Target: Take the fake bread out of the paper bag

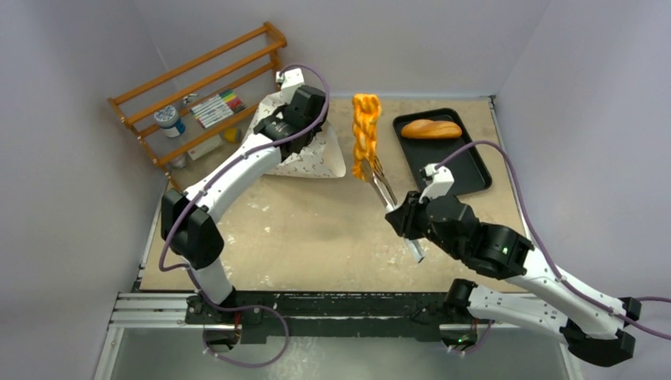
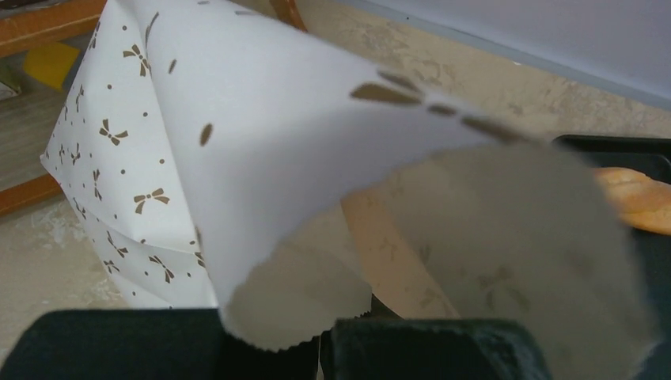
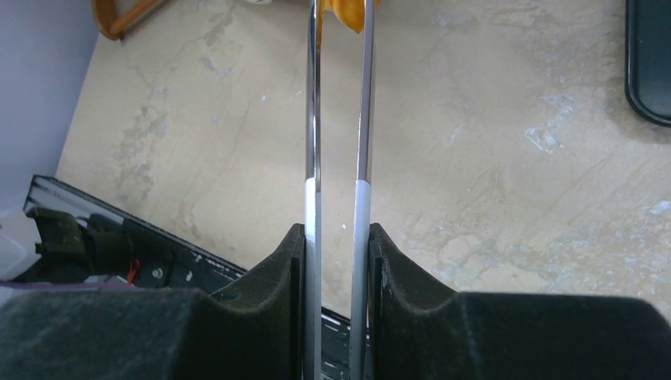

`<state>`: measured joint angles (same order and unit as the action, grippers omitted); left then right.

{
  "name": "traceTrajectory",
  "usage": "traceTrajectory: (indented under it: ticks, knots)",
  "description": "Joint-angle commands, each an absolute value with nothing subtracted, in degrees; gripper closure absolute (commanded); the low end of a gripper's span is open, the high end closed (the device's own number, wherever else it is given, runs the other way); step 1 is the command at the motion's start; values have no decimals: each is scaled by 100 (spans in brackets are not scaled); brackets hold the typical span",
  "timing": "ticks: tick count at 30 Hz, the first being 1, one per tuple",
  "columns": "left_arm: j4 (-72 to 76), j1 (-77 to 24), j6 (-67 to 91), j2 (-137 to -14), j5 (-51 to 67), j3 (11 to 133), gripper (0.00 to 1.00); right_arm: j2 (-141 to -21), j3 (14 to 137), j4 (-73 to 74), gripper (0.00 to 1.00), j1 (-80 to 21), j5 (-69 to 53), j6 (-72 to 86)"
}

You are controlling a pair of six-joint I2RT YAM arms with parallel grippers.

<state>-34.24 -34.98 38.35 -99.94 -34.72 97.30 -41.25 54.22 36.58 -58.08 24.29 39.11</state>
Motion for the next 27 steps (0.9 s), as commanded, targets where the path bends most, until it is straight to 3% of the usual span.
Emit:
traceTrajectory:
  ticks: [1, 12, 27]
  knots:
    - [-3030, -3366, 3726, -9606, -3428, 9332, 100, -4438, 5955, 3013, 100, -5783, 3059, 4194]
    - [-2659, -3366, 3419, -8432, -3297, 8198, 100, -5877, 6425, 2297, 100, -5508, 3840, 6015]
    - [-2661, -3366, 3437, -7423, -2739, 7521, 100, -6598, 5354, 617, 100, -2620, 2303, 7611]
